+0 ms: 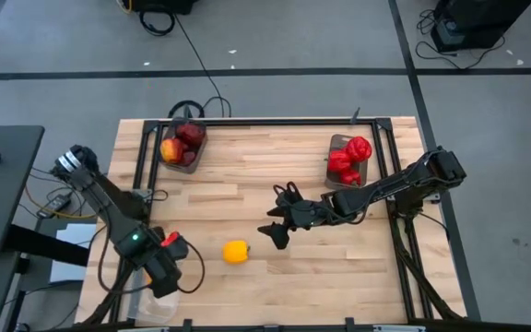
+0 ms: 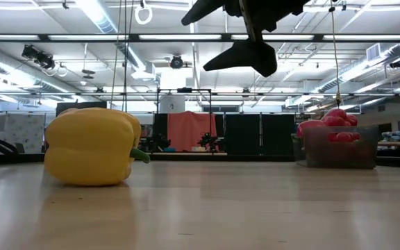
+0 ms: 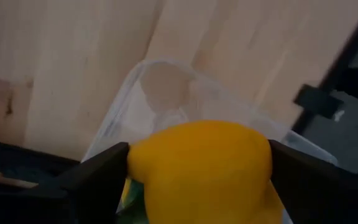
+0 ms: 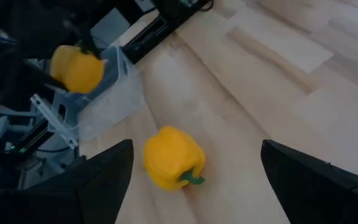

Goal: Sort produce into baskets
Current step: Put the yellow bell pepper into the transparent bin

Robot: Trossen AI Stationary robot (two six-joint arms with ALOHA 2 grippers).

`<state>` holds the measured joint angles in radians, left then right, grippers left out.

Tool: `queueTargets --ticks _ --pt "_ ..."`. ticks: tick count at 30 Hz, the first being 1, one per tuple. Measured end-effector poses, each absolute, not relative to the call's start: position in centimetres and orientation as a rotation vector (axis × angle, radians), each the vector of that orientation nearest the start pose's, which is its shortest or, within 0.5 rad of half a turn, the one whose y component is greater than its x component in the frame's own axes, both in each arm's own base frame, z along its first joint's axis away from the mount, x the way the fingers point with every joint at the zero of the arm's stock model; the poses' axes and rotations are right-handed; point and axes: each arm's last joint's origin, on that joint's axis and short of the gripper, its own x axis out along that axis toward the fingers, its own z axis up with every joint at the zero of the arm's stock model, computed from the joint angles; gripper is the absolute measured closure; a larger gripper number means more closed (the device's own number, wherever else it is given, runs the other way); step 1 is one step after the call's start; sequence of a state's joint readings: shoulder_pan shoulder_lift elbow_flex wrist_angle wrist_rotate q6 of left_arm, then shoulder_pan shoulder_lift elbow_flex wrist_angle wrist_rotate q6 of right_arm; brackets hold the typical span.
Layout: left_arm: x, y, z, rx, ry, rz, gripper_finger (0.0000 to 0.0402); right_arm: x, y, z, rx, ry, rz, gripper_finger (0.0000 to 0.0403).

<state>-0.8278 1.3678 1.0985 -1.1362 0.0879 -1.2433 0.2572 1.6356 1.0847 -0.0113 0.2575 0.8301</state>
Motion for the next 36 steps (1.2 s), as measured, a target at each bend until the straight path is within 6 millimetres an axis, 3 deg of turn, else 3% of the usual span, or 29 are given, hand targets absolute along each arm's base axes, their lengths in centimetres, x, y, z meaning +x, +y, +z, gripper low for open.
queueTargets --ticks 6,22,36 --pt "14.7 -17.4 23.3 -0.491 1.561 0.268 0.0006 34.8 8.6 23.8 0.706 0.531 -0.193 0.0008" --pt "15.1 -17.6 23.4 -0.490 1.500 0.247 0.0005 34.1 9.9 23.4 0.687 0.557 -0.235 0.0007" --pt "17.2 -17.6 27.0 -0.468 1.317 0.168 0.0006 34.3 10.0 23.7 0.692 0.521 -0.235 0.0006"
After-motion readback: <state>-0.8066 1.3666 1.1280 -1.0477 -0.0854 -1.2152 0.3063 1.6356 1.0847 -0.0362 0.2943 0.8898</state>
